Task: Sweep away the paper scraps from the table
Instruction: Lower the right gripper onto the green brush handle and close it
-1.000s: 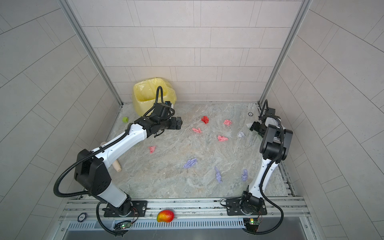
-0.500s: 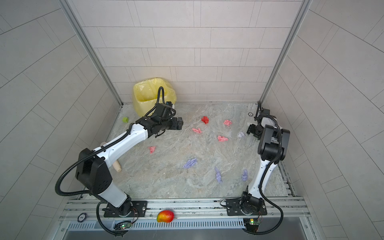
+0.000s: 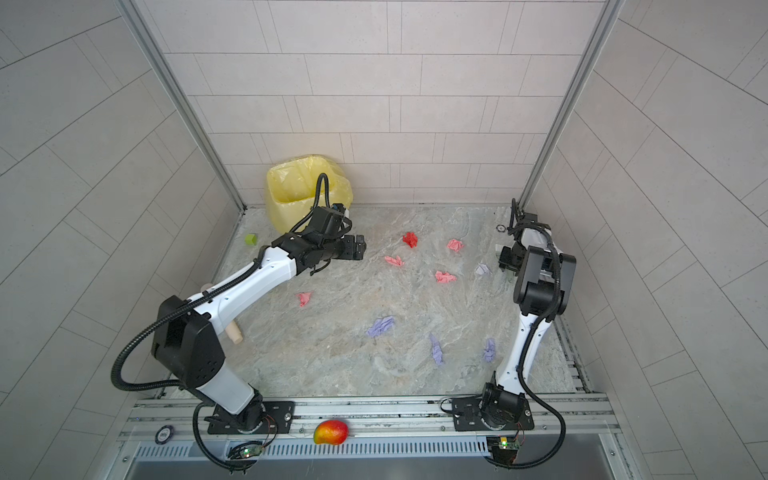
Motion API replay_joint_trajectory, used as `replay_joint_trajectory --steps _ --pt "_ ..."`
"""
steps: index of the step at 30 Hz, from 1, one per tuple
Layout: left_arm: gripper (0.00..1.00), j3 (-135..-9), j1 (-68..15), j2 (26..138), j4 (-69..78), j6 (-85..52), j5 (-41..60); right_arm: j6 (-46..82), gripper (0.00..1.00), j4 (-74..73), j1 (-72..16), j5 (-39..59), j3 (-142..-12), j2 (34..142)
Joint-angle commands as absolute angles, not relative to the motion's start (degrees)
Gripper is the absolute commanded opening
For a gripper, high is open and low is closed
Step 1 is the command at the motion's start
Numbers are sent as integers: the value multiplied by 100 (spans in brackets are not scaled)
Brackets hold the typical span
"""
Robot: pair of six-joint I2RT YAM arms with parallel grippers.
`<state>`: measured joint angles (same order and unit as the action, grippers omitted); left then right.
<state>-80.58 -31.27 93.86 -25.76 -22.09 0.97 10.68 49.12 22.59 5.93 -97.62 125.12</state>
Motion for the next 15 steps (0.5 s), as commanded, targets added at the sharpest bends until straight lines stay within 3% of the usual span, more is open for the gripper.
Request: replay_joint_trajectory --steps 1,6,11,15 --pt "92 -8295 -3158 9430 -2663 -2204 0 944 45 5184 2250 545 -9815 12695" --pt "92 -8306 -3160 9448 -2661 -2230 13 881 39 5250 2257 327 -9784 12757" --pt "92 -8367 -3160 9500 -2706 -2209 25 827 25 5275 2257 287 -9783 12820" --pt "93 -8385 -3155 9542 -2705 -2215 35 741 19 5283 2246 156 -9780 12806"
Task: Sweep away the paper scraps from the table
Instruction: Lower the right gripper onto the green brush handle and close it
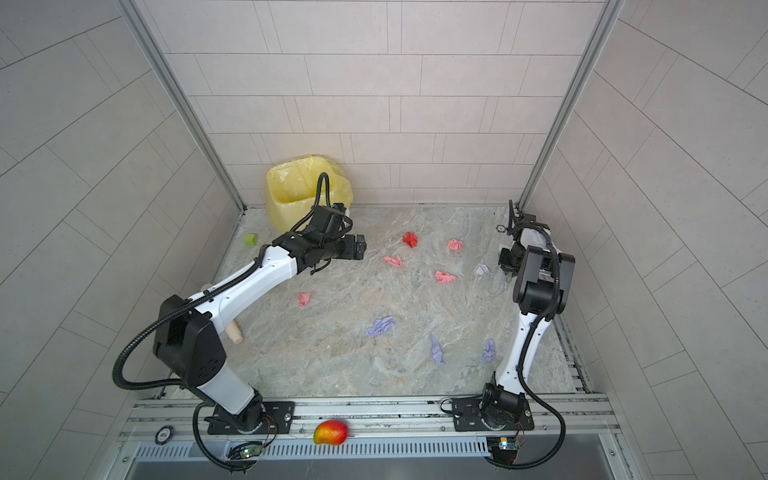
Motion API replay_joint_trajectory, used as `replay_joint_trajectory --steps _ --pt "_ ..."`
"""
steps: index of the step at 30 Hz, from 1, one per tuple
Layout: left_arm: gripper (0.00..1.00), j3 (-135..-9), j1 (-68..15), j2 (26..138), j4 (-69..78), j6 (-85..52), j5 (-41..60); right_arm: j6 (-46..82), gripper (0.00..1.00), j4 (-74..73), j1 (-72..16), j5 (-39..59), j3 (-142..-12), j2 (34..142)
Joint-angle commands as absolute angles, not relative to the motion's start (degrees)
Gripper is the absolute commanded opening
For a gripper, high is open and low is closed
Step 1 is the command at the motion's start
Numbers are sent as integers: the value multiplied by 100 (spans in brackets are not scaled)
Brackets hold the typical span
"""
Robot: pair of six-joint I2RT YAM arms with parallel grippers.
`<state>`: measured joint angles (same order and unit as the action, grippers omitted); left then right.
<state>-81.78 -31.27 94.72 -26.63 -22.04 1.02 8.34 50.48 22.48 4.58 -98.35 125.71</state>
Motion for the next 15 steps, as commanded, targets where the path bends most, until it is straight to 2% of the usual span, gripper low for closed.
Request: replay_joint_trajectory --steps 1,15 --pt "93 -8385 -3156 9560 -2705 -2223 52 725 17 5282 2243 149 -9780 12801" --pt "100 -8341 -3155 9614 -2705 -2239 122 738 4 5345 2124 162 -9901 12437"
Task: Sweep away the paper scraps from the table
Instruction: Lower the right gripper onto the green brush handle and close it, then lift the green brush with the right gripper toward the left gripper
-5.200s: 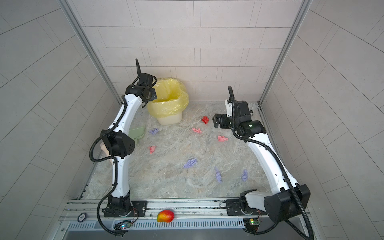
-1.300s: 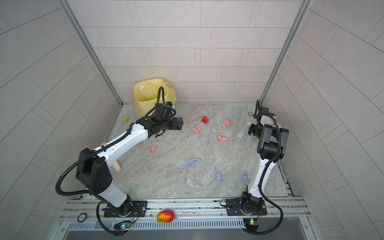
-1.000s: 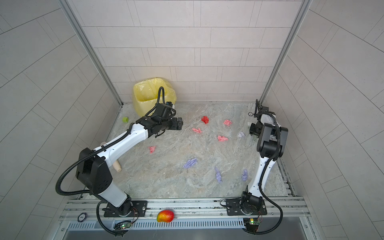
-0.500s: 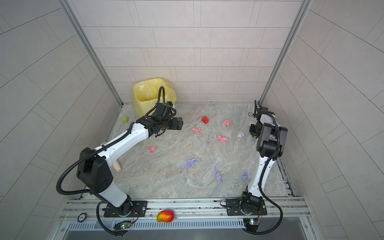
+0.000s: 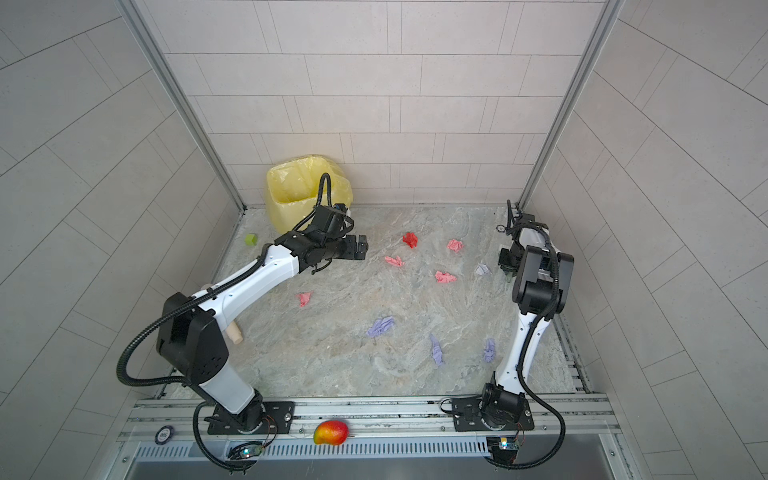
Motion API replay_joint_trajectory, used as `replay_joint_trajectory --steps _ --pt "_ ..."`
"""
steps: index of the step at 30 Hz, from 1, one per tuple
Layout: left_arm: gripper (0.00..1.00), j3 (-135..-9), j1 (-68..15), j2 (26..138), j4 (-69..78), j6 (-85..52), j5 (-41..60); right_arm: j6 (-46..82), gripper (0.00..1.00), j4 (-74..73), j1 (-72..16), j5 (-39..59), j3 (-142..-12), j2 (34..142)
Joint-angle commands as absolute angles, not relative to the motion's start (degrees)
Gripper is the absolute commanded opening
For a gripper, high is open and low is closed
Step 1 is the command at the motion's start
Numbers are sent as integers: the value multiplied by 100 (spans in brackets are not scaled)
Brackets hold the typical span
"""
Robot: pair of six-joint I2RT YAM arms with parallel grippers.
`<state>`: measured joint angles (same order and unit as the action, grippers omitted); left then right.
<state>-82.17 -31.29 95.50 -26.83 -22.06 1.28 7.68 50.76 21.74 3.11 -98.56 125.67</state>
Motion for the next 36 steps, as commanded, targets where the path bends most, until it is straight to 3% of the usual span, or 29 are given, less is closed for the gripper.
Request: replay_joint_trajectory --steps 1,15,29,36 --pt "100 -8341 -3157 9619 -2697 -2241 151 745 3 5368 2126 165 -9915 12366" --pt "100 -8113 -3156 9606 -2201 -2348 636 819 0 5812 1693 176 -10037 11152" --pt "100 -8169 -3155 9855 -679 -3222 2049 1100 0 6159 -268 839 -9792 9863" --pt "98 -8180 -3096 10147 436 -4320 2856 1545 0 5752 -1213 1447 -9572 9436"
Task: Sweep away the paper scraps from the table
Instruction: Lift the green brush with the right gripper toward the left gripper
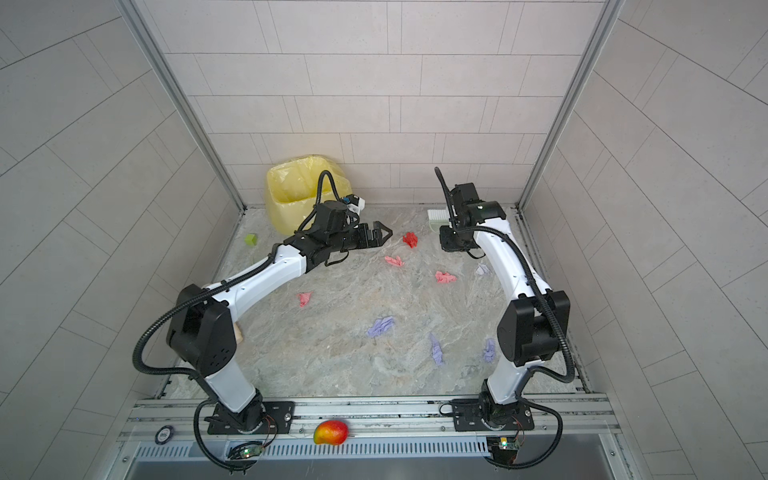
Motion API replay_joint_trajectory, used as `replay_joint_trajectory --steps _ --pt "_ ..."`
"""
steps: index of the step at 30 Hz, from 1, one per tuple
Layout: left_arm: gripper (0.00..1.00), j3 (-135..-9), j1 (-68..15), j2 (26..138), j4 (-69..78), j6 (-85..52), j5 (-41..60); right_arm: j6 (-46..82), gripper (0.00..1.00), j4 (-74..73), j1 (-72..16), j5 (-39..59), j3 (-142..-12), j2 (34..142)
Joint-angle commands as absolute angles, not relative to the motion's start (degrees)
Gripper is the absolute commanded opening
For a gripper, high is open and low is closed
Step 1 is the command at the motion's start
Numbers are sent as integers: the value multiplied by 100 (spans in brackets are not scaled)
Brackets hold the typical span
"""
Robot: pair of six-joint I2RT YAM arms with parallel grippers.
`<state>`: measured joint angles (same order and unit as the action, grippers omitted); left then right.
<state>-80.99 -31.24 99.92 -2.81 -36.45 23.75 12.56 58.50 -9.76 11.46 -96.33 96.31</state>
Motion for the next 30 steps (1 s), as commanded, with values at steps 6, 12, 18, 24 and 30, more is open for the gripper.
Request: replay_joint_trajectory --steps 6,12,18,24,30 --pt "86 -8114 -3059 10283 1199 -4987 3155 1738 0 5662 -1832 1555 -9679 9422" --pt "77 -8048 -3066 10266 1191 -5032 3155 1824 0 5635 -2154 1571 -9803 9456" --pt "66 -8042 -3067 10282 1134 -5055 3120 1813 0 5642 -2291 1535 -9921 9490" --pt "60 -8129 -3067 10352 993 -5054 3171 1727 0 5704 -2379 1440 -10035 9519" --pt "53 -8175 -3065 10414 1001 -5125 3205 1627 0 5789 -2478 1371 -10120 9562"
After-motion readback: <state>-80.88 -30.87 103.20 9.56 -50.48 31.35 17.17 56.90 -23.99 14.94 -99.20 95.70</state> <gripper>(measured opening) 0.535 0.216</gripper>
